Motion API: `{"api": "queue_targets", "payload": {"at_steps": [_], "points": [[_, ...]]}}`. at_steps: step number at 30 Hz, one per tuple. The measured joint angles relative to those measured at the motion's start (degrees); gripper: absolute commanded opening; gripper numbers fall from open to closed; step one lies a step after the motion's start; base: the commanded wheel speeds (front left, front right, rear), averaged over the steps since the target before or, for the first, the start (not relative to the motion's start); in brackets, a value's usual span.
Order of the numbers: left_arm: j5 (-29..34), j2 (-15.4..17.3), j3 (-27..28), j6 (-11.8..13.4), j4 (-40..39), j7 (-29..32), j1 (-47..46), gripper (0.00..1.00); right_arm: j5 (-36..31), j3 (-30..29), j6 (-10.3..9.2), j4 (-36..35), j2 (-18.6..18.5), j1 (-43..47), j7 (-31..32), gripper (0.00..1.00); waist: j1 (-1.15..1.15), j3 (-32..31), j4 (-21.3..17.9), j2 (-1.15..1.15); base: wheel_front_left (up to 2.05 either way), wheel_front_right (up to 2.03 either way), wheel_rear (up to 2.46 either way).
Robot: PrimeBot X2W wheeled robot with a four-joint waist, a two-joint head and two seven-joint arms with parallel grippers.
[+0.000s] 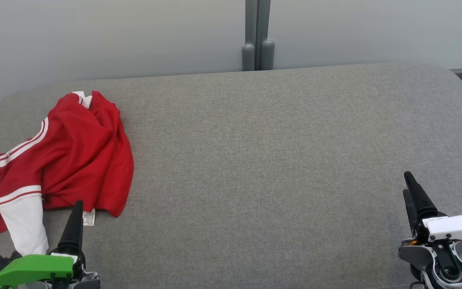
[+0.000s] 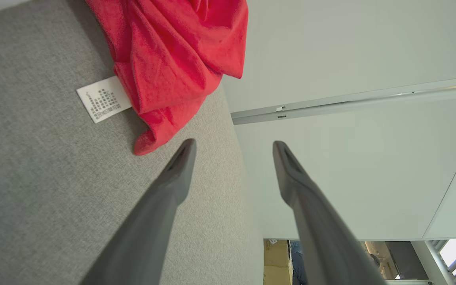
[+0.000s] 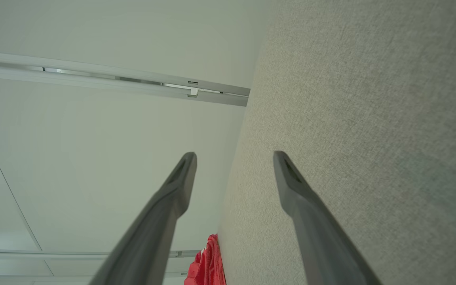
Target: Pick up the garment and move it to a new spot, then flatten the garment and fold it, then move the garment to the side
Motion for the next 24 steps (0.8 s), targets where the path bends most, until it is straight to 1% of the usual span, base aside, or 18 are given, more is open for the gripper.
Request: {"api": "queue_targets", "payload": {"at_steps": [4,5,7,9,10,14,17,24], "points": [[3.10,0.87,-0.57,0.01,-0.01,-1.10,0.00,1.00,-4.35,1.88,-1.16,-0.26,-1.57,-0.12,-0.65,1.00,0.00,-0.02,0.09,0.00,0.00,0.00,0.00],[3.94,1.20,-0.66,0.01,-0.01,-1.46,0.00,1.00,-5.64,2.24,-1.24,-0.35,-1.81,-0.18,-0.69,1.00,0.00,-0.02,0.12,0.00,0.00,0.00,0.00],[6.06,1.65,-0.83,0.03,-0.01,-1.57,0.00,1.00,-8.11,2.83,-2.04,-0.66,-1.88,-0.35,-1.12,1.00,0.00,-0.04,0.15,0.00,0.00,0.00,0.00],[8.36,1.90,-1.25,0.13,-0.01,-2.13,0.00,1.00,-10.93,3.99,-2.20,-0.98,-1.93,-0.43,-1.55,1.00,0.00,-0.07,0.18,0.00,0.00,0.00,0.00],[9.40,2.05,-1.55,0.53,-0.01,-2.53,0.00,1.00,-11.85,4.28,-2.56,-1.10,-1.94,-0.46,-1.77,1.00,0.00,-0.08,0.19,0.00,0.00,0.00,0.00],[12.61,2.96,-2.38,0.59,-0.01,-3.07,0.01,1.00,-15.10,5.64,-3.13,-1.32,-2.33,-0.64,-2.42,1.00,0.00,-0.13,0.19,0.00,0.00,0.00,0.00],[14.54,3.05,-2.49,1.23,-0.11,-3.57,0.01,1.00,-17.33,6.34,-3.21,-1.47,-2.63,-0.97,-3.22,1.00,0.00,-0.16,0.18,0.00,0.00,0.00,0.00],[20.98,3.47,-2.65,2.10,-1.55,-5.01,0.01,1.00,-23.05,8.10,-4.48,-1.83,-2.98,-1.15,-4.34,1.00,0.00,-0.23,0.17,0.00,0.00,0.00,0.00]]}}
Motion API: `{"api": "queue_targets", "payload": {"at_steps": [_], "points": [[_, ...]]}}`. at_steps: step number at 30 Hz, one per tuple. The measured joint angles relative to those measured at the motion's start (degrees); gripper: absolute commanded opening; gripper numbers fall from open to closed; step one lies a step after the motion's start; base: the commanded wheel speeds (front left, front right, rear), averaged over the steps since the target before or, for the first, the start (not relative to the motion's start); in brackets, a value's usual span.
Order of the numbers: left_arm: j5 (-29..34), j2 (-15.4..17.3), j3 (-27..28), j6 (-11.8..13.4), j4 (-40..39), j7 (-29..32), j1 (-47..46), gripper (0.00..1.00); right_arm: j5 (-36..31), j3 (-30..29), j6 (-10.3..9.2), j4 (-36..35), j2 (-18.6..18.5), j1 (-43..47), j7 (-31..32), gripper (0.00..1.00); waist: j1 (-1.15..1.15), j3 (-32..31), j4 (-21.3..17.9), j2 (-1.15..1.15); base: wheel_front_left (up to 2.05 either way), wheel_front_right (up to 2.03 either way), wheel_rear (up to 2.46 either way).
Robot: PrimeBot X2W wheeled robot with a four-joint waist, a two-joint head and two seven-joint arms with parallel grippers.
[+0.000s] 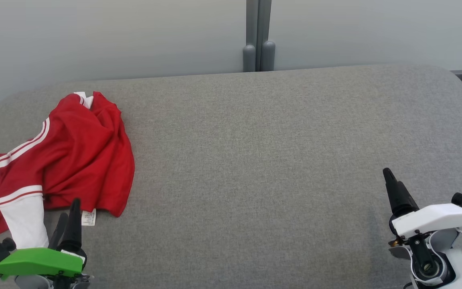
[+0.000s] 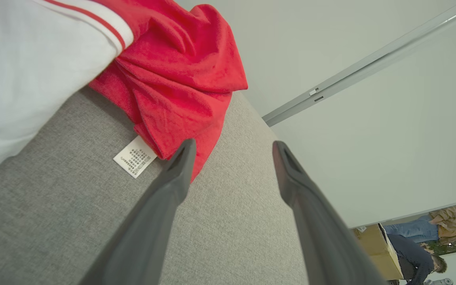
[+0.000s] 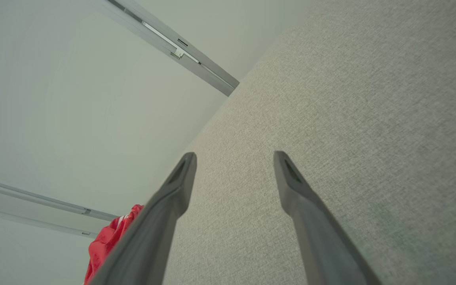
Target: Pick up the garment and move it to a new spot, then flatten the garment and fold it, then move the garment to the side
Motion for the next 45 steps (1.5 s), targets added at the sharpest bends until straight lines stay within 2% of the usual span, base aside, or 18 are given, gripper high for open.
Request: {"api": "queue_targets", "payload": {"at_steps": [6,21,45], "points": [[6.73,1.48,-0.77,0.96,-0.76,-1.02,0.02,1.00,-4.64,1.37,-0.65,-0.13,-0.37,0.00,-0.98,1.00,0.00,-0.06,-0.05,0.00,0.00,0.00,0.00],[19.90,2.27,-1.83,2.52,-2.87,-3.70,1.30,1.00,-17.24,4.56,-2.64,-0.32,-1.97,-0.03,-4.10,1.00,0.00,0.03,-0.35,0.00,0.00,0.00,0.00],[37.94,4.11,-3.20,2.88,-4.31,-8.16,2.60,1.00,-35.41,8.61,-5.59,-0.71,-3.87,-0.03,-8.53,1.00,0.00,0.24,-0.83,0.00,0.00,0.00,0.00]]}}
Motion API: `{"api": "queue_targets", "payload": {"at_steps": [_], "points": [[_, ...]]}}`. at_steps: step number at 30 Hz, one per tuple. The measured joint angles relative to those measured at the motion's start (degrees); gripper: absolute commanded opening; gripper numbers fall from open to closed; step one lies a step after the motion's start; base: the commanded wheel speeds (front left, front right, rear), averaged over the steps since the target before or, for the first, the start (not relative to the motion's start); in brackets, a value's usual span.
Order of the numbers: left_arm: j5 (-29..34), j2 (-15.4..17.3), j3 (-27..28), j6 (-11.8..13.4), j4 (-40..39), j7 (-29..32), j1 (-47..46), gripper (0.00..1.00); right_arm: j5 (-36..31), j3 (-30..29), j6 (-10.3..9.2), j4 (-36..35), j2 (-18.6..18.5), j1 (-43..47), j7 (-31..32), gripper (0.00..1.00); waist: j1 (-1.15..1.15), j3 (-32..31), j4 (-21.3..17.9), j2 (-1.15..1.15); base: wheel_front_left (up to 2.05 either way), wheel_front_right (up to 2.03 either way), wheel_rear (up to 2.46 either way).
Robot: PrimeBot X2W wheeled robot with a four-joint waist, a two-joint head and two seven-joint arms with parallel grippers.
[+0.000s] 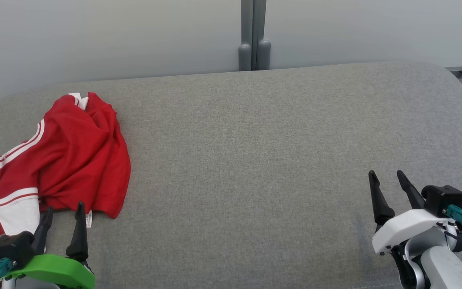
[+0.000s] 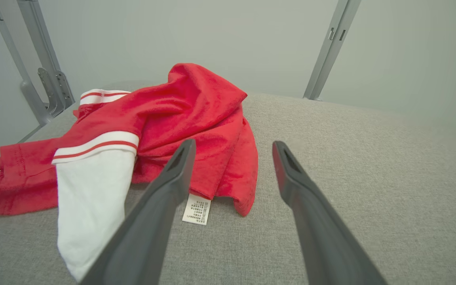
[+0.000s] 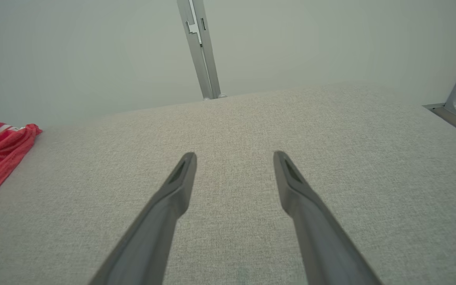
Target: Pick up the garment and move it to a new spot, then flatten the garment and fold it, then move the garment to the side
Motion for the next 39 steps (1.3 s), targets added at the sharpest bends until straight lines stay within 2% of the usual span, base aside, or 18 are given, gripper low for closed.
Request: {"api": "queue_targets", "payload": {"at_steps": [5,13,20,26,32,39], "points": [[3.54,0.40,-0.07,-0.02,-0.03,-1.11,0.69,1.00,-3.77,0.59,-0.22,0.01,-0.76,0.01,-0.99,1.00,0.00,-0.04,0.05,0.00,0.00,0.00,0.00],[9.15,0.86,-0.03,-0.46,-0.33,-2.45,0.90,1.00,-9.76,1.67,-1.65,-0.03,-1.33,0.01,-2.50,1.00,0.00,-0.17,0.16,0.00,0.00,0.00,0.00],[13.57,1.07,0.09,-0.96,-0.32,-3.74,1.03,1.00,-11.74,1.71,-1.99,-1.97,-1.19,0.01,-3.80,1.00,0.00,-0.17,0.08,0.00,0.00,0.00,0.00],[14.89,1.16,0.64,-1.52,-0.26,-4.16,1.04,1.00,-11.12,0.37,0.07,-2.85,-1.22,0.08,-4.27,1.00,0.00,-0.08,-0.09,0.00,0.00,0.00,0.00],[14.89,1.15,1.40,-2.01,0.03,-4.16,1.05,1.00,-9.09,-1.46,2.93,-2.90,-1.69,0.43,-4.27,1.00,0.00,-0.03,-0.31,0.00,0.00,0.00,0.00],[15.00,1.02,1.64,-2.47,0.12,-4.16,1.06,1.00,-9.11,-3.56,4.14,-2.85,-3.47,1.30,-4.27,1.00,0.00,0.11,-0.60,0.00,0.00,0.00,0.00]]}}
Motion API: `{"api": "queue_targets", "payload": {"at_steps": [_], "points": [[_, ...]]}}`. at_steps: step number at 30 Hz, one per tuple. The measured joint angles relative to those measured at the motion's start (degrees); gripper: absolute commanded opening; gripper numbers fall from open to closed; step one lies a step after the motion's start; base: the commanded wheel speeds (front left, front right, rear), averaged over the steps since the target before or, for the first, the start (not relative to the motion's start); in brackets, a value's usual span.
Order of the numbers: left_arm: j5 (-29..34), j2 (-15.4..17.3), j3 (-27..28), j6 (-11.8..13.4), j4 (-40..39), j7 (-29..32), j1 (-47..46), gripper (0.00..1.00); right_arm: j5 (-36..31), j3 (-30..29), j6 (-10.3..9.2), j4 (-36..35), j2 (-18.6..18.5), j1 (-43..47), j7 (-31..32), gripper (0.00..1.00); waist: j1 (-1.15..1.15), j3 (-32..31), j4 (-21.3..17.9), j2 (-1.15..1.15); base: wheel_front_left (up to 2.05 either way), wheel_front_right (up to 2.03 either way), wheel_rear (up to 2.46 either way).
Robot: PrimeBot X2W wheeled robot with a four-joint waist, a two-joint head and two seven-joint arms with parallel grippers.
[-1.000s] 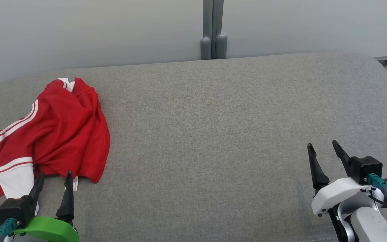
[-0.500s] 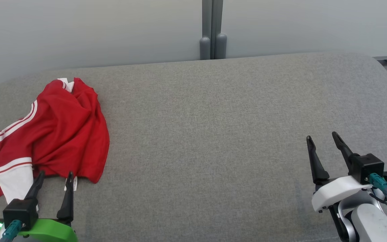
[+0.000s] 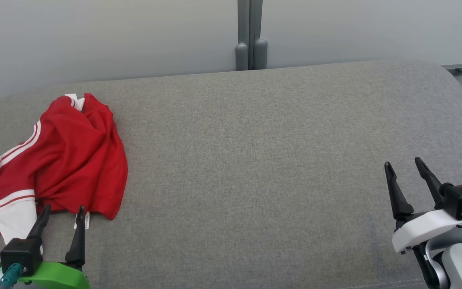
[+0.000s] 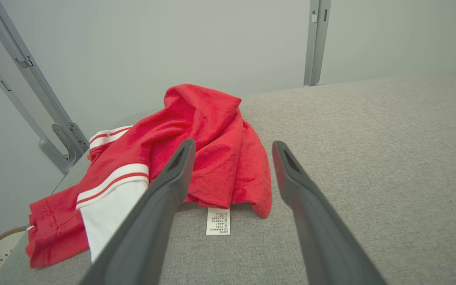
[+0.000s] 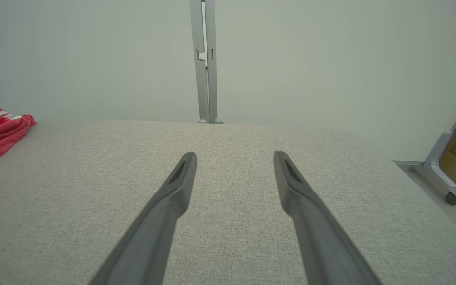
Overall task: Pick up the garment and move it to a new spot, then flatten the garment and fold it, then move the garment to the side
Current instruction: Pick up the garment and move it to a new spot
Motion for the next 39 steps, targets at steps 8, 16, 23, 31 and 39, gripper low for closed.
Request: {"api": "queue_targets", "payload": {"at_steps": [8,16,23,31,39], "points": [[0.42,-0.46,-0.23,-0.51,0.23,0.00,-0.02,1.00,-0.04,-1.37,1.09,0.02,-0.15,0.29,0.00,1.00,0.00,0.17,0.29,0.00,0.00,0.00,0.00],[0.80,-1.29,-0.15,-0.56,0.66,0.00,-0.08,1.00,-0.29,-1.81,2.66,-0.01,-0.15,1.16,0.00,1.00,0.00,0.03,3.02,0.00,0.00,0.00,0.00],[0.60,-1.83,3.57,-0.19,2.03,0.00,0.34,1.00,-1.42,1.42,4.98,0.97,0.43,0.73,0.00,1.00,0.00,-0.45,8.02,0.00,0.00,0.00,0.00],[0.05,-1.41,6.06,0.04,3.82,0.00,3.85,1.00,-1.78,3.79,5.95,2.42,2.16,-1.24,0.00,1.00,0.00,-1.32,13.82,0.00,0.00,0.00,0.00],[-0.29,-0.53,7.30,-0.47,4.35,0.00,3.83,1.00,-1.78,3.25,6.02,2.61,2.31,-1.08,0.00,1.00,0.00,-2.13,19.57,0.00,0.00,0.00,0.00]]}}
